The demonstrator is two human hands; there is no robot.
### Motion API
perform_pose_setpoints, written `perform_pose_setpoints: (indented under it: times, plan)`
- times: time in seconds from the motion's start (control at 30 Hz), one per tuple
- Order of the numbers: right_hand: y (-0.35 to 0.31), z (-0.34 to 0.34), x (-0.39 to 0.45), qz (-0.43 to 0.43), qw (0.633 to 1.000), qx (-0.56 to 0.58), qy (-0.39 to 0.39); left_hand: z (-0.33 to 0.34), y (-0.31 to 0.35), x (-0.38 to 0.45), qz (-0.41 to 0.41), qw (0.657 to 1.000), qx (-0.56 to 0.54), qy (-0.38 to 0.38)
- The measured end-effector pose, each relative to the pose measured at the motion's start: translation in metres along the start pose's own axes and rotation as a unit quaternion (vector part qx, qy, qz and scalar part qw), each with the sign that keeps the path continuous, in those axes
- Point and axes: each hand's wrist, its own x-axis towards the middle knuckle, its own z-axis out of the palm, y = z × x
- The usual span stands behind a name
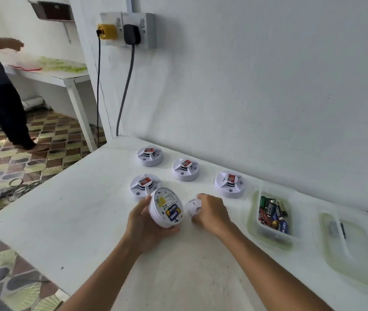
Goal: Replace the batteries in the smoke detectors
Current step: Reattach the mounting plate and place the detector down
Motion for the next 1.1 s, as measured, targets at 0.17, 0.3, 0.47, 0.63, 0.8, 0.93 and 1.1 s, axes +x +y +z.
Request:
perform_pose_setpoints:
  times: [0.17,0.3,0.47,0.63,0.8,0.93,1.1]
  plan:
    - [-0.006,-0.016,-0.001,-0.01,0.976,0.216,-0.017,-0.001,-0.003,0.001,-0.012,1.0,-0.011,-0.019]
    - [-0.029,-0.02,-0.013,-0.142,0.945,0.281,-0.086,0.001,-0.004,-0.001,-0.012,0.998,0.005,-0.067]
    - [-0.041,-0.014,-0.013,-0.18,0.947,0.254,-0.078,0.0,-0.003,-0.001,-0.011,0.997,-0.018,-0.073]
    - [-0.037,-0.014,-0.01,-0.188,0.945,0.254,-0.08,-0.001,-0.003,-0.002,-0.015,0.997,-0.022,-0.075]
    - [-0.033,-0.008,-0.011,-0.191,0.94,0.271,-0.075,-0.001,-0.003,-0.002,-0.02,0.996,-0.023,-0.079]
    - [-0.03,-0.008,-0.012,-0.188,0.939,0.277,-0.079,0.0,-0.003,-0.001,-0.026,0.996,-0.026,-0.078]
    - [-0.031,-0.007,-0.012,-0.188,0.941,0.267,-0.082,0.001,-0.003,-0.001,-0.032,0.996,-0.041,-0.074]
